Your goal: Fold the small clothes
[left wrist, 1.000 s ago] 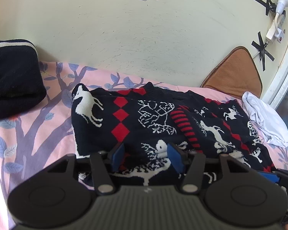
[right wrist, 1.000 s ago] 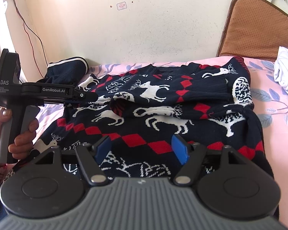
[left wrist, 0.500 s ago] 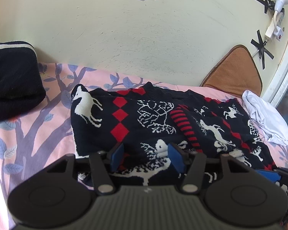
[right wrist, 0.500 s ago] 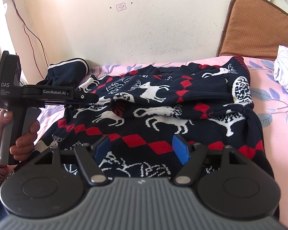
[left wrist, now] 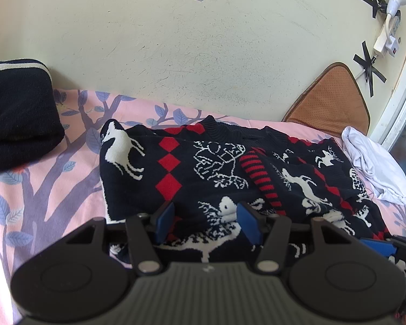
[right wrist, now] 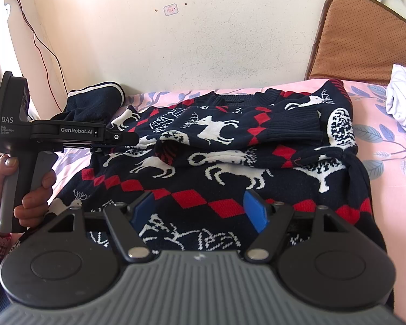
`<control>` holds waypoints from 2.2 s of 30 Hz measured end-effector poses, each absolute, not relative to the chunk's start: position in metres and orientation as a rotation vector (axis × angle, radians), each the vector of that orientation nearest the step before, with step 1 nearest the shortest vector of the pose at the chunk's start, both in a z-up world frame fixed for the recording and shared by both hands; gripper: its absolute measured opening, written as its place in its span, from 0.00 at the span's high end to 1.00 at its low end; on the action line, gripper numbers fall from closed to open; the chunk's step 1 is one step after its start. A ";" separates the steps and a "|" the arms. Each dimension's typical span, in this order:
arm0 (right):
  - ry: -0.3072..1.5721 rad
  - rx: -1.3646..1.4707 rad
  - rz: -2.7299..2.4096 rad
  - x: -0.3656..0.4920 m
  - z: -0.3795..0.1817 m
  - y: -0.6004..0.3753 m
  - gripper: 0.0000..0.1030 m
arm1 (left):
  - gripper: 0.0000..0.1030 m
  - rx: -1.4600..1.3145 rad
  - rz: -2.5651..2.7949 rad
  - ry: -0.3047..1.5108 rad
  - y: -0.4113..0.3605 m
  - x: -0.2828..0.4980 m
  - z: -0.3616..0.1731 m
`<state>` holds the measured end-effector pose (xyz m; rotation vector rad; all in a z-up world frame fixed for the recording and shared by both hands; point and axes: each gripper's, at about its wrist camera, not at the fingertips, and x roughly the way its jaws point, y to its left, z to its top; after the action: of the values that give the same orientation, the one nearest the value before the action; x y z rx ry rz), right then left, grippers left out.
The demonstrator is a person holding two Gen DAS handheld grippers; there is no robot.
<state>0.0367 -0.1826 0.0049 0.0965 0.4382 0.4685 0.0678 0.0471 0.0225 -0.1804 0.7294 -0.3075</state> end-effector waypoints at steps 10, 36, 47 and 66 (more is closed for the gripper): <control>0.439 0.098 0.469 0.037 0.005 -0.183 0.27 | 0.49 -0.181 -0.306 0.730 0.047 0.068 0.023; 0.410 0.219 0.296 0.039 0.006 -0.198 0.28 | 0.45 -0.184 -0.319 0.722 0.049 0.067 0.022; 0.359 0.262 0.323 -0.016 0.021 -0.272 0.28 | 0.40 -0.279 -0.289 0.797 0.112 -0.034 0.052; 0.442 0.176 0.342 -0.096 -0.009 -0.322 0.78 | 0.94 -0.193 -0.226 0.898 0.102 -0.182 0.068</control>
<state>-0.0961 -0.3223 -0.0086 0.1765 0.4422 0.3418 -0.1818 0.1022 0.0683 -0.1931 0.8976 -0.2255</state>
